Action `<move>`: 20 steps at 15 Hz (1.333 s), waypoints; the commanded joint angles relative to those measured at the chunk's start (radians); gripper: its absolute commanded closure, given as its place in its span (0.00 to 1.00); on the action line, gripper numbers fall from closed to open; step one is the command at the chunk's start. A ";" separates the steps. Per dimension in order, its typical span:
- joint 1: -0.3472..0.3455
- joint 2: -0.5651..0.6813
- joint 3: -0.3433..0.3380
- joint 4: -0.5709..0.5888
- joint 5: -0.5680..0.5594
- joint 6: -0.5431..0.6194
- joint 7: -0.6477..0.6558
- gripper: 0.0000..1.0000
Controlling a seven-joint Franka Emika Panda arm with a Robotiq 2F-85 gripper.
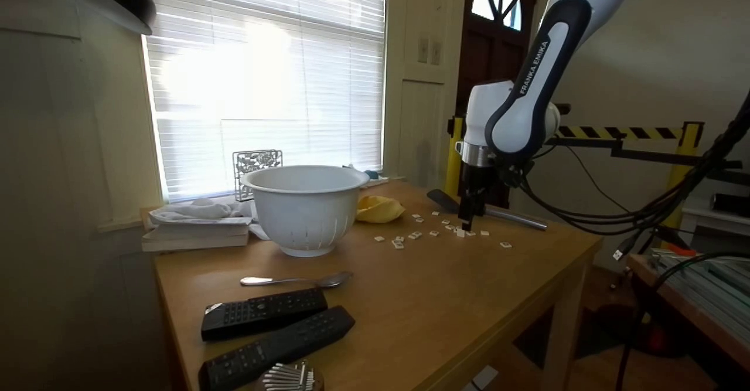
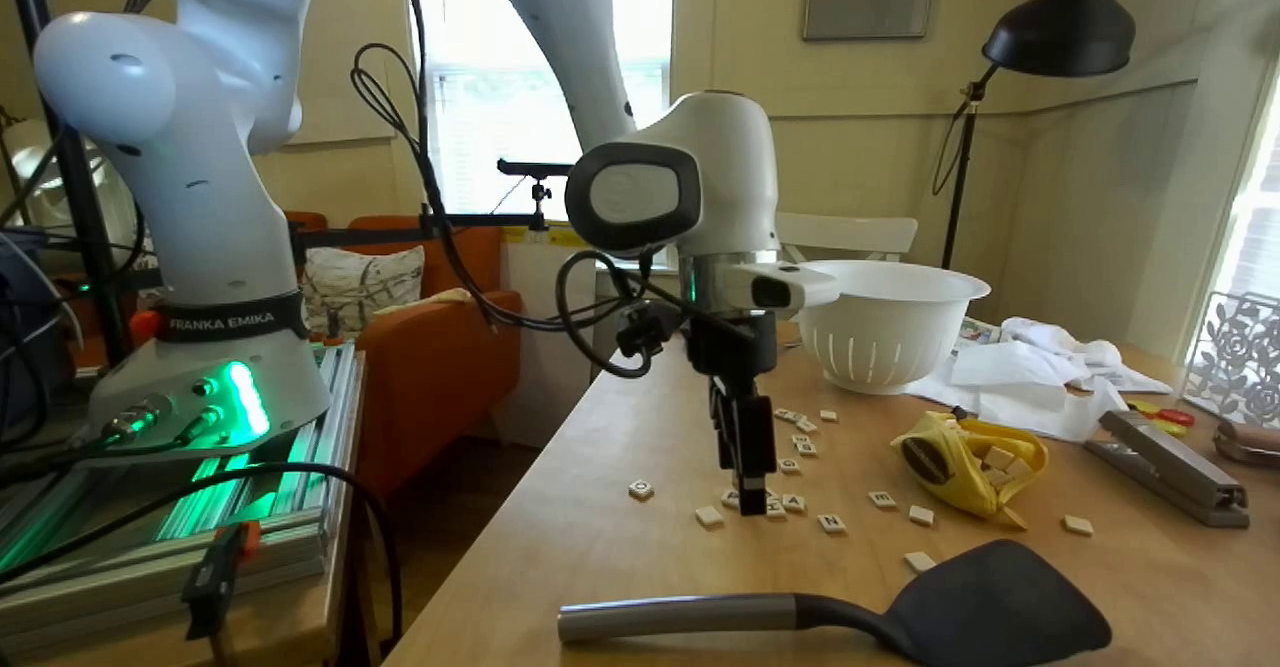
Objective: Remove the objects from the bag then move the bag forward
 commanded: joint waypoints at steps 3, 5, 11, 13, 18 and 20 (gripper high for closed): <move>-0.012 0.030 0.021 0.022 0.020 0.021 0.002 0.00; -0.020 0.023 0.036 0.018 0.024 0.009 -0.009 0.00; -0.072 -0.001 0.112 0.005 0.047 -0.031 -0.052 0.00; -0.064 -0.013 0.104 0.001 0.041 -0.033 -0.038 0.00; -0.010 -0.153 0.036 -0.032 -0.001 -0.214 -0.018 0.00; -0.005 -0.226 0.023 -0.038 -0.012 -0.319 -0.021 0.00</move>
